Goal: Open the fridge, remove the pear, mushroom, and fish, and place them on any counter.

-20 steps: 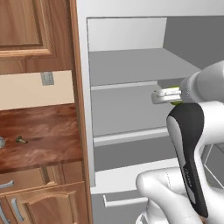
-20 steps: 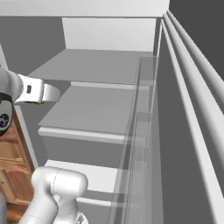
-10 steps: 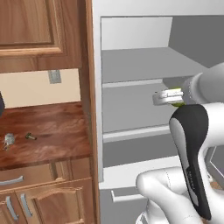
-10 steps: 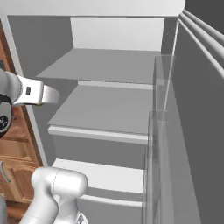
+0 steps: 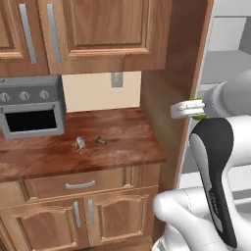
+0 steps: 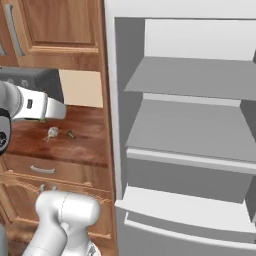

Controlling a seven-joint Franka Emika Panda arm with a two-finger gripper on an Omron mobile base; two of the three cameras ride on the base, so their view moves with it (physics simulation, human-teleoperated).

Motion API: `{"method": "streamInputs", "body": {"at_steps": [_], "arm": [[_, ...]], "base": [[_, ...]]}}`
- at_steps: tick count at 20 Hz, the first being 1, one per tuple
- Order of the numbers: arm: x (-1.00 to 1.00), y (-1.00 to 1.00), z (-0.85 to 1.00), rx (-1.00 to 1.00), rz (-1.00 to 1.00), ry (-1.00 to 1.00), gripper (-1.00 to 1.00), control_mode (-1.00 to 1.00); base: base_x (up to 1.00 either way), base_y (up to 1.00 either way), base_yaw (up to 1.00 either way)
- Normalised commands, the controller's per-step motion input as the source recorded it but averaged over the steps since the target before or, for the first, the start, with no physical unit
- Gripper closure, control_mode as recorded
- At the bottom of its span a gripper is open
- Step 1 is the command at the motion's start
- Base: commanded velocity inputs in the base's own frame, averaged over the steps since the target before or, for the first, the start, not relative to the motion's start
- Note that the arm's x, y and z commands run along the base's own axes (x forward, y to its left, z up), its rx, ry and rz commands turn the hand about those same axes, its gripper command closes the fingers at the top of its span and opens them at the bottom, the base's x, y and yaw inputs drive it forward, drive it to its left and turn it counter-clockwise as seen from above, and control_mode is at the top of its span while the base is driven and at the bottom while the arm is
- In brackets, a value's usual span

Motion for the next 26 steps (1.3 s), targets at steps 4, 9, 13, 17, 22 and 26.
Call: {"method": "streamInputs", "body": {"at_steps": [4, 9, 13, 17, 22, 26], "arm": [[0.00, 0.00, 0.00, 0.00, 0.00, 0.00, 1.00, 1.00], [0.00, 0.00, 0.00, 0.00, 0.00, 0.00, 1.00, 1.00], [0.00, 0.00, 0.00, 0.00, 0.00, 0.00, 1.00, 1.00], [0.00, 0.00, 0.00, 0.00, 0.00, 0.00, 1.00, 1.00], [0.00, 0.00, 0.00, 0.00, 0.00, 0.00, 1.00, 1.00], [-0.12, 0.23, -0.15, 0.01, 0.01, 0.07, 1.00, -1.00]], "base": [[0.20, 0.85, 0.02], [0.41, 0.29, 0.00], [0.82, 0.00, 0.00], [0.91, 0.04, 0.00], [0.30, 0.33, 0.00], [0.00, 0.10, 0.00]]}}
